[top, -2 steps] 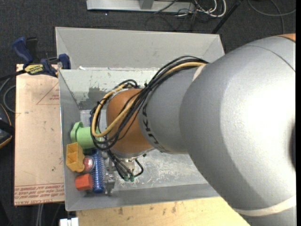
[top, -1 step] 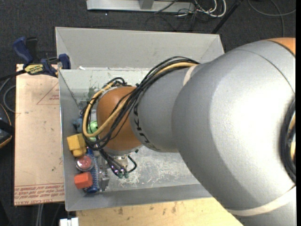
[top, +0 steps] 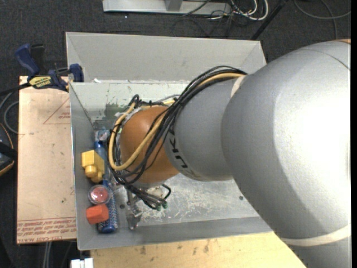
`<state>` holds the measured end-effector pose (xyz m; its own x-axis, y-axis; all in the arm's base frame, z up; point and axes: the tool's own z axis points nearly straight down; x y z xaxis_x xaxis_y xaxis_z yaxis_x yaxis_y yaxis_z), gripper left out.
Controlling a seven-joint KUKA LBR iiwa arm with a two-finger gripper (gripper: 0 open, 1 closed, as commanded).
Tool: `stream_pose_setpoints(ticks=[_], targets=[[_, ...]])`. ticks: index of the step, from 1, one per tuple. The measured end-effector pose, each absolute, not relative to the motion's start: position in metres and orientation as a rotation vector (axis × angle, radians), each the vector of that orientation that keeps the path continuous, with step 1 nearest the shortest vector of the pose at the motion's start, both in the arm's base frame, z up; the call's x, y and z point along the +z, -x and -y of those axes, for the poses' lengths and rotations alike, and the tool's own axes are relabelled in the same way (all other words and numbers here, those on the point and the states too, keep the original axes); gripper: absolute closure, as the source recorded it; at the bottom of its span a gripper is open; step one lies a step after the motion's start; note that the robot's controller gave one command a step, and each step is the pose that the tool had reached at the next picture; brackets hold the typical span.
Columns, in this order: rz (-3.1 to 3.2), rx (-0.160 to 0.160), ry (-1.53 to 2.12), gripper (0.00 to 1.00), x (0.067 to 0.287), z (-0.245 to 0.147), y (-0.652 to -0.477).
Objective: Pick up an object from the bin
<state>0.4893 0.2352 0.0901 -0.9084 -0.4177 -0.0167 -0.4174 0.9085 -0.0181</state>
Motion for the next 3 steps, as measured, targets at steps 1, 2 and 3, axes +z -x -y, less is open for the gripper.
stream_pose_setpoints(ticks=[1, 2, 3], targets=[[-3.014, -0.032, 0.879, 0.00, 0.094, -0.236, -0.492], [-3.019, -0.025, 0.803, 0.00, 0.077, -0.237, -0.490], [-3.016, -0.006, 0.811, 1.00, 0.077, -0.244, -0.487]])
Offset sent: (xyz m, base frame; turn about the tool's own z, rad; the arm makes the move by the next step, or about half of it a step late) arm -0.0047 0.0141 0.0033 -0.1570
